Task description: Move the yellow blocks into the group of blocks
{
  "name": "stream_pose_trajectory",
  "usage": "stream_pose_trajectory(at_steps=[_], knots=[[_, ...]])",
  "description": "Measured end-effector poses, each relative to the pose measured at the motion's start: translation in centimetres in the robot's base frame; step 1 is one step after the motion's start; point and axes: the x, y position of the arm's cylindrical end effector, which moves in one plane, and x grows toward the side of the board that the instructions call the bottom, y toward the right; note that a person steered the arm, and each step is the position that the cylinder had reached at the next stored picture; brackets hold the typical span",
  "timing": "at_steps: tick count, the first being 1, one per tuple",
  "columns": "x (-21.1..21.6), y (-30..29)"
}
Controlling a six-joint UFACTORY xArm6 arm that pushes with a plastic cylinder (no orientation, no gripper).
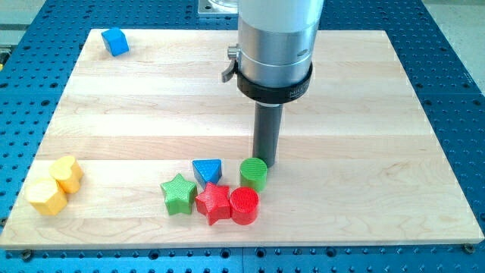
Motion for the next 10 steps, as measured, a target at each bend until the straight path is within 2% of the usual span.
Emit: stream_pose_trajectory(at_steps=[1,2,3,4,5,6,8,9,10], knots=[[1.6,2.3],[2.5,-0.9],[-1.9,-4.0],[-4.1,-14.0],[-3.9,-25.9],[-2.7,-32.2],[8.8,-32.5],[9.5,-30.6],[4.0,-29.0]])
